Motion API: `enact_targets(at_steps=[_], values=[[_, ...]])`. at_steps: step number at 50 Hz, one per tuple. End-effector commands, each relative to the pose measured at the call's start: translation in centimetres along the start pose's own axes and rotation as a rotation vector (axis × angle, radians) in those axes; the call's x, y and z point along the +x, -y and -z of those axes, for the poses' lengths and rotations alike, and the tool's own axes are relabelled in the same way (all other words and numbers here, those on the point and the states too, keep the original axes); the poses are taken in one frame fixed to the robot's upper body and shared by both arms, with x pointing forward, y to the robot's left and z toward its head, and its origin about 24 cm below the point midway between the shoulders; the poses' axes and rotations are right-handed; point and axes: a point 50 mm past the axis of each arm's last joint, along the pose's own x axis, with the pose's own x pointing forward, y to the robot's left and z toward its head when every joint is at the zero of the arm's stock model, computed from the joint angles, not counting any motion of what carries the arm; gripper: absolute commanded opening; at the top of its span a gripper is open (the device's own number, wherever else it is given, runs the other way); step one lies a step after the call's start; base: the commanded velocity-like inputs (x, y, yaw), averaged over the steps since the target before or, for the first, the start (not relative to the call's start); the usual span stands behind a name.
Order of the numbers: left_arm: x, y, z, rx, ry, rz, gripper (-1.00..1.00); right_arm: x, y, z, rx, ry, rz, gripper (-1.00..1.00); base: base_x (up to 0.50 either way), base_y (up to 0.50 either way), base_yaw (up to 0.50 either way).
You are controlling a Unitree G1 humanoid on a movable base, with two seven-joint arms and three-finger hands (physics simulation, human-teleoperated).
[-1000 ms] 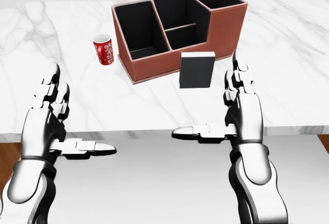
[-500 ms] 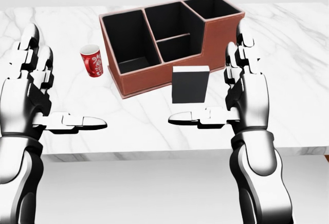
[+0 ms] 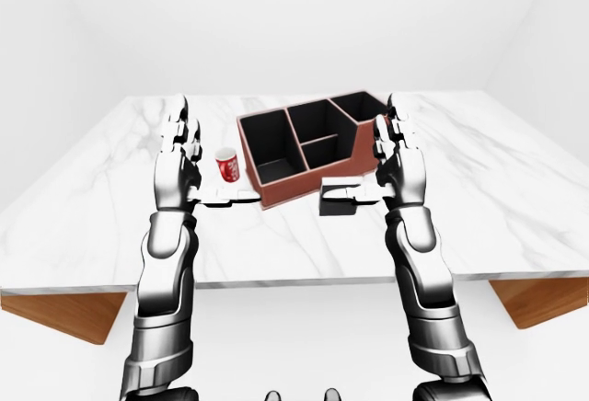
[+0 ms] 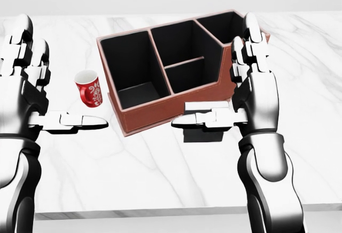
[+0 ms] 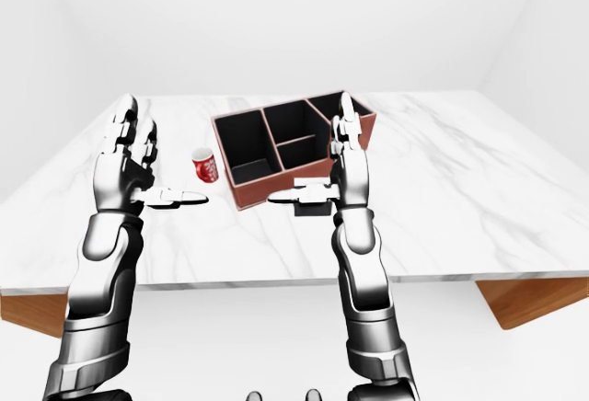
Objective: Pick up the book and place it in the left compartment of the caddy.
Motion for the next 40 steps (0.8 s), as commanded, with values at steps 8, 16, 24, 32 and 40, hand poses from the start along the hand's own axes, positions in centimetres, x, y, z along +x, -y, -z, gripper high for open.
enact_targets(at_steps=[8, 16, 24, 32, 40], values=[[0.13, -0.06, 0.05, -0.009, -0.002, -0.006, 1.00, -0.09, -0.03, -0.06, -0.011, 0.003, -0.010, 1.00, 0.44, 0.15, 0.00], [-0.07, 0.04, 0.19, -0.010, -0.007, -0.006, 1.00, -0.11, -0.24, -0.02, -0.011, 0.002, -0.015, 1.00, 0.44, 0.23, 0.00], [-0.11, 0.16, 0.28, -0.011, -0.011, -0.003, 1.00, -0.21, -0.23, 0.06, -0.012, -0.002, -0.017, 1.00, 0.44, 0.24, 0.00], [-0.20, 0.29, 0.38, -0.013, -0.014, -0.001, 1.00, -0.10, -0.26, 0.11, -0.001, -0.004, -0.011, 1.00, 0.44, 0.08, 0.00], [-0.19, 0.26, 0.50, -0.014, -0.020, -0.002, 1.00, -0.16, -0.32, 0.28, -0.002, -0.011, -0.003, 1.00, 0.34, 0.00, 0.00]])
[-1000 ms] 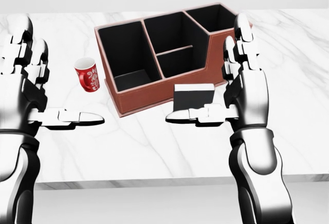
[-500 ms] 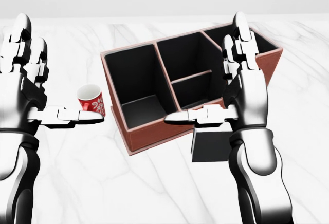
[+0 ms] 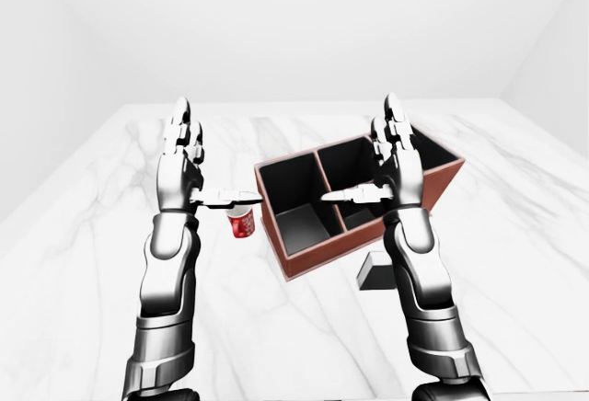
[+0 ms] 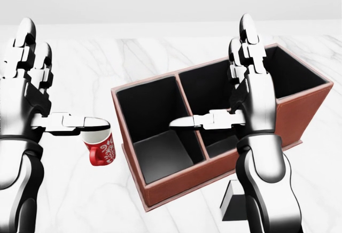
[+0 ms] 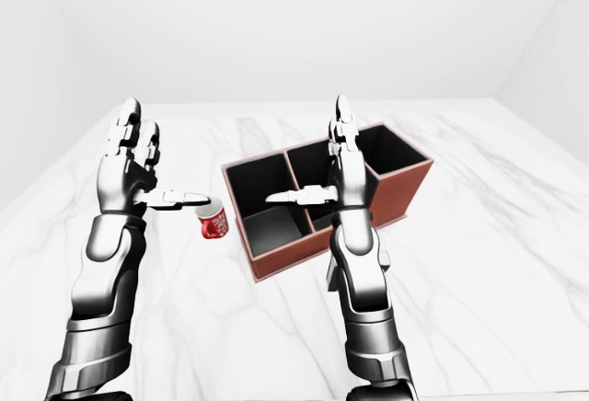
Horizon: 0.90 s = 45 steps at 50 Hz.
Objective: Pick up the book and place it in the left compartment of the caddy.
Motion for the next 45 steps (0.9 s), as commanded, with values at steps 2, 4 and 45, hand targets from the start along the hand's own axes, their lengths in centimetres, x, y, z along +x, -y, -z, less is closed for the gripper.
enact_targets(at_steps=[2, 4, 45], values=[[-0.1, 0.0, 0.1, -0.002, -0.006, 0.000, 1.00, -0.1, 0.0, -0.1, 0.010, 0.003, 0.012, 1.00, 0.00, 0.00, 0.00], [-0.1, 0.0, 0.3, -0.004, -0.013, 0.000, 1.00, -0.2, 0.0, -0.1, 0.012, 0.005, 0.009, 1.00, 0.00, 0.00, 0.00], [-0.1, 0.4, -0.2, 0.011, 0.009, 0.010, 1.00, -7.2, 5.9, 0.3, -0.815, -0.214, -0.497, 1.00, 0.00, 0.00, 0.00]])
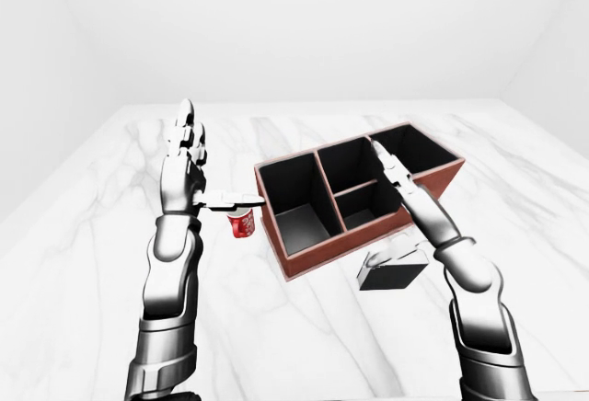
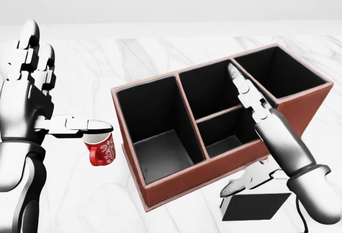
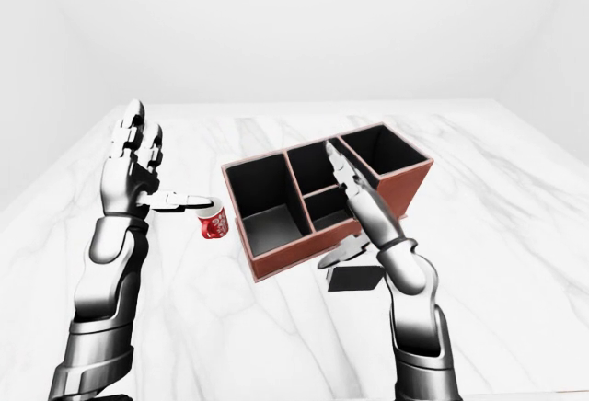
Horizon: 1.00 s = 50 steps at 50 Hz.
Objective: Pick up the book and place it in the left compartment of the caddy.
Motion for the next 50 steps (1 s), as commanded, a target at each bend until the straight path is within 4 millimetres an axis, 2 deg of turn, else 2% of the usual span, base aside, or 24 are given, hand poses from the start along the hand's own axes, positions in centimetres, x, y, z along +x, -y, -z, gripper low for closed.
enact_targets(at_steps=[1, 6, 10, 16, 29, 40, 43, 50], values=[[0.1, 0.0, -0.4, 0.002, 0.015, 0.002, 1.00, -2.7, 0.0, 0.6, -0.190, -0.096, -0.177, 1.00, 0.00, 0.00, 0.00], [0.1, -0.1, -0.3, 0.001, 0.014, 0.001, 1.00, -2.9, -0.8, 1.5, -0.236, -0.162, -0.236, 1.00, 0.00, 0.00, 0.00], [0.2, -0.2, -0.3, 0.001, 0.013, -0.001, 1.00, -2.6, -0.7, 1.6, -0.290, -0.185, -0.256, 1.00, 0.00, 0.00, 0.00], [0.2, -0.1, -0.2, -0.001, 0.010, 0.001, 1.00, -3.3, -0.2, 1.8, -0.320, -0.221, -0.242, 1.00, 0.00, 0.00, 0.00], [0.0, -0.1, 0.0, -0.005, -0.001, -0.003, 1.00, -4.2, -0.1, 4.0, -0.415, -0.368, -0.269, 1.00, 0.00, 0.00, 0.00], [-0.3, -0.3, 0.3, -0.014, -0.012, -0.012, 1.00, -4.9, -1.0, 4.0, -0.492, -0.415, -0.255, 1.00, 0.00, 0.00, 0.00], [-0.3, -0.4, 0.3, -0.015, -0.013, -0.012, 1.00, -4.2, -0.9, 4.2, -0.595, -0.427, -0.199, 1.00, 0.00, 0.00, 0.00], [-0.4, -0.4, 0.4, -0.021, -0.016, -0.015, 1.00, -4.3, -1.6, 4.0, -0.658, -0.436, -0.210, 1.00, 0.00, 0.00, 0.00]])
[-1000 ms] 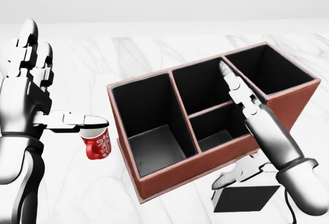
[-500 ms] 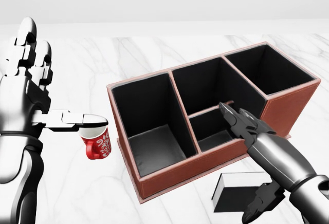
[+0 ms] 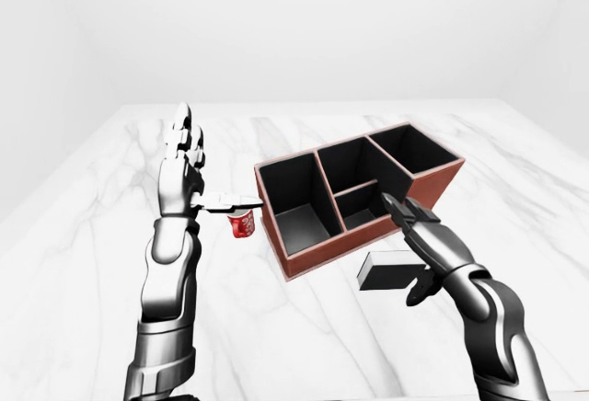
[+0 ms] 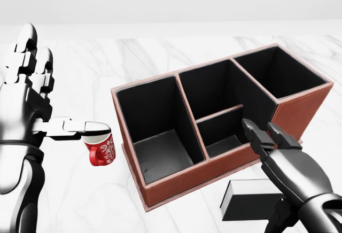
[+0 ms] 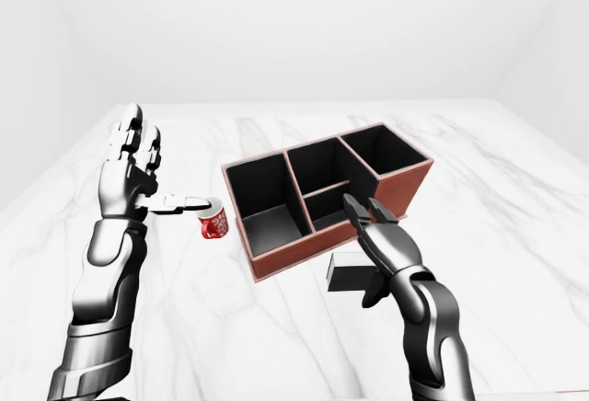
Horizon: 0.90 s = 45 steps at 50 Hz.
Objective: Pick up the book and place it in the left compartment of the caddy.
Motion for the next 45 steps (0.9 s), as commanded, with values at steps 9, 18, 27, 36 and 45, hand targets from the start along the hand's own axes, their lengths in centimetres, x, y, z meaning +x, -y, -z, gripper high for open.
enact_targets(at_steps=[9, 18, 27, 36, 45], values=[[-0.2, -0.1, 0.4, -0.012, -0.017, -0.006, 1.00, 0.7, -1.5, -0.8, -0.196, -0.062, 0.021, 1.00, 0.00, 0.00, 0.00], [-0.2, -0.2, 0.6, -0.014, -0.025, -0.007, 1.00, 1.4, -2.5, -0.4, -0.272, -0.090, -0.013, 1.00, 0.00, 0.00, 0.00], [-0.2, -0.1, 0.6, -0.014, -0.026, -0.007, 1.00, 1.5, -3.7, 0.4, -0.297, -0.118, -0.074, 1.00, 0.00, 0.00, 0.00], [-0.2, -0.1, 0.7, -0.016, -0.029, -0.008, 1.00, 1.1, -4.4, 1.6, -0.317, -0.161, -0.121, 1.00, 0.00, 0.00, 0.00], [-0.6, 0.1, 0.9, -0.018, -0.036, -0.009, 1.00, 1.3, -4.9, 1.7, -0.365, -0.174, -0.155, 1.00, 0.00, 0.00, 0.00]])
